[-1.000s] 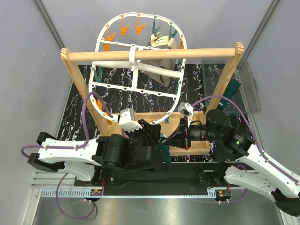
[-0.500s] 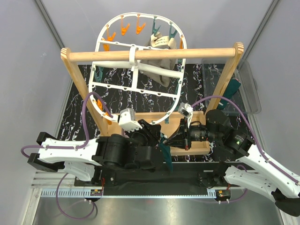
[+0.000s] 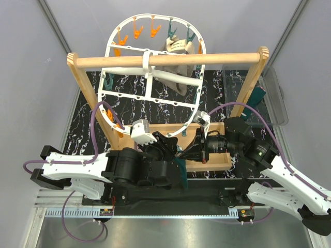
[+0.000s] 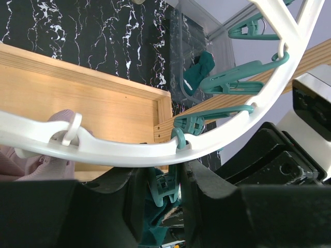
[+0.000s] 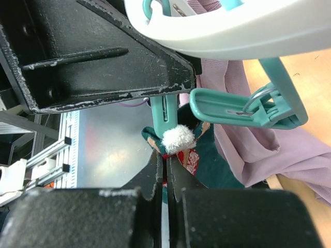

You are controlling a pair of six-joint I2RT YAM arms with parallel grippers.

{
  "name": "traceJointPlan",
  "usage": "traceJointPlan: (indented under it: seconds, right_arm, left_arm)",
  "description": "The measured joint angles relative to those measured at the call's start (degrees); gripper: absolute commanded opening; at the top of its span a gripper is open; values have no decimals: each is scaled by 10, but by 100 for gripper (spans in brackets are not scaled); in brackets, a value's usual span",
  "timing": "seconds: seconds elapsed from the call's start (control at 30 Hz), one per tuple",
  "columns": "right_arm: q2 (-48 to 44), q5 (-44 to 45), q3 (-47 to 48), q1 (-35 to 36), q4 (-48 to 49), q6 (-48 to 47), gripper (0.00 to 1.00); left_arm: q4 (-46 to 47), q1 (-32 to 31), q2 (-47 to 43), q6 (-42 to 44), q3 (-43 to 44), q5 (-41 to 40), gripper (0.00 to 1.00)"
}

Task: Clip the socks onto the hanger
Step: Clamp the sock onto the hanger.

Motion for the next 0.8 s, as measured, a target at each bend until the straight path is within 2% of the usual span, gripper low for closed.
traceJointPlan:
  seconds: [0.8]
  right_arm:
    - [-14, 2, 1, 0, 25, -1, 0]
  left_arm:
    - [7, 0, 0, 1, 0, 0, 0]
